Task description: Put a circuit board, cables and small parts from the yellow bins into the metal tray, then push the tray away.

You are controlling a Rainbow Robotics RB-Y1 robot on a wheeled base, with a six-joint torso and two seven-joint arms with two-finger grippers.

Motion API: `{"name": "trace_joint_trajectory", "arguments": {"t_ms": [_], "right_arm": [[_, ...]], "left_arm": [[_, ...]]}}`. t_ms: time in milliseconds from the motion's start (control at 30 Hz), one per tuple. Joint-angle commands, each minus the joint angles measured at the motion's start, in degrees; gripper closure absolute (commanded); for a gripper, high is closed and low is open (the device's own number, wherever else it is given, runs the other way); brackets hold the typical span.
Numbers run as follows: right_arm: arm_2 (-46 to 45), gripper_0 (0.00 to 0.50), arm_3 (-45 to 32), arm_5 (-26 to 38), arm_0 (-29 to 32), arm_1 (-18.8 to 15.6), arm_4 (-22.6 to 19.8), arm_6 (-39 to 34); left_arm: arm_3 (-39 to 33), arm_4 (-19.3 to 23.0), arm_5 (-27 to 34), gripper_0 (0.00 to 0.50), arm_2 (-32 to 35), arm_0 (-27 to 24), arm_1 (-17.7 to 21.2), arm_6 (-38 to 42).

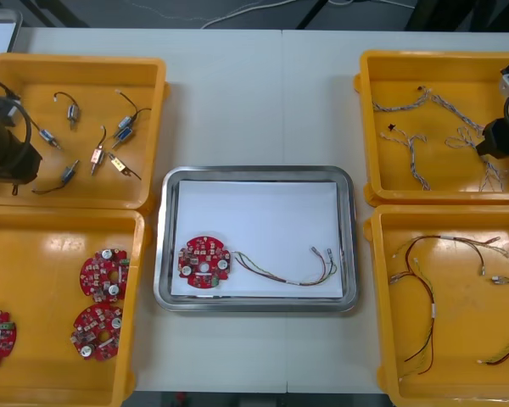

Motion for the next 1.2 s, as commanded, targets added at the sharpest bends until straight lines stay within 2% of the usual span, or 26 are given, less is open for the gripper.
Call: {"name": "trace_joint_trajectory", "arguments": {"t_ms": [33,633,1133,1200], "right_arm": [[1.0,0.000,1.6,-1.6,-2.4,1.4,-0.5,1.3],[3.5,0.000,4.8,-2.7,-2.4,2.5,-0.5,2.6],[3.8,0.000,5.2,-3.8,-2.4,2.8,-1.1,2.7],[3.8,0.000,5.2,-3.8,-2.4,2.8,-1.2,2.7]], "left_arm": [[-1.4,0.4,-0.8,0.500,0.6,-4.0,-2.4,-0.7],[-1.3,0.2,-4.6,0.500,1.7,-7.0,-6.2,0.4],[-1.4,2.3,-7.3,0.500,1.7,-7.0,-6.6,0.7],[-1.4,2.4,-7.3,0.447,1.7,-7.0,-6.6,0.7]]}}
